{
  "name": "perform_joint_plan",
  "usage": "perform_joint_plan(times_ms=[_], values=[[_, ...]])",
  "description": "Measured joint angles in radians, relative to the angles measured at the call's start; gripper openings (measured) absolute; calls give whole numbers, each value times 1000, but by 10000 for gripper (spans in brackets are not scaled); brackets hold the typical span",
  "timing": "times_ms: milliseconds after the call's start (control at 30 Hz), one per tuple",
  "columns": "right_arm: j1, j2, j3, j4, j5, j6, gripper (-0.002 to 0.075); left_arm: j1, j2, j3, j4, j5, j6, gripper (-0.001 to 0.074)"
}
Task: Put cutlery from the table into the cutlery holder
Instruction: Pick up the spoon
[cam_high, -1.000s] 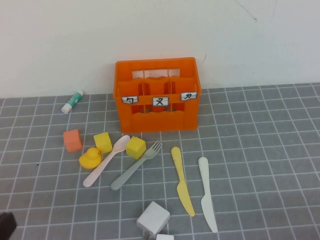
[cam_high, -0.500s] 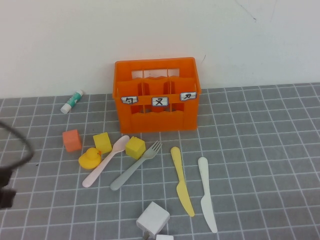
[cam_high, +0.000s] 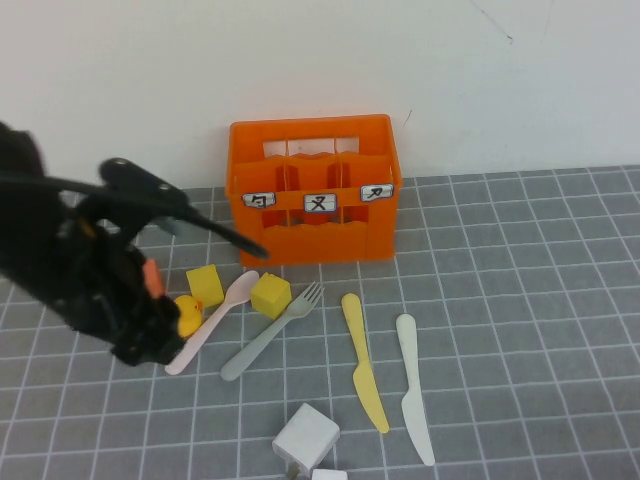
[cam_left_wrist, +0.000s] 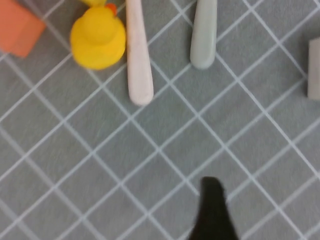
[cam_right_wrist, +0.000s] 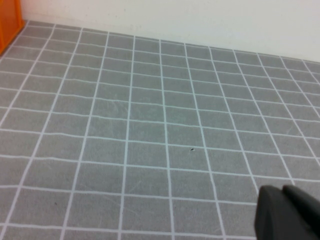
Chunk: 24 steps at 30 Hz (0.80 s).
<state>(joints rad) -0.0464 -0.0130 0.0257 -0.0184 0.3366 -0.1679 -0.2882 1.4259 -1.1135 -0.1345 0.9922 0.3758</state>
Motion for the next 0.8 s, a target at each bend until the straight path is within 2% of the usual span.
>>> perform_joint_plan(times_ms=[67,133,400,800], values=[[0,0,0,0,0,0,-3,-13,63,-23,5,-16,-14,442],[0,0,0,0,0,0,-3,-17,126,-47,5,-25,-25,447],[0,0,0,0,0,0,-3,-17,334,-157,9,-29,-33,388],[0,0,0,0,0,0,-3,-18,535,-321,36,-63,-16,379]])
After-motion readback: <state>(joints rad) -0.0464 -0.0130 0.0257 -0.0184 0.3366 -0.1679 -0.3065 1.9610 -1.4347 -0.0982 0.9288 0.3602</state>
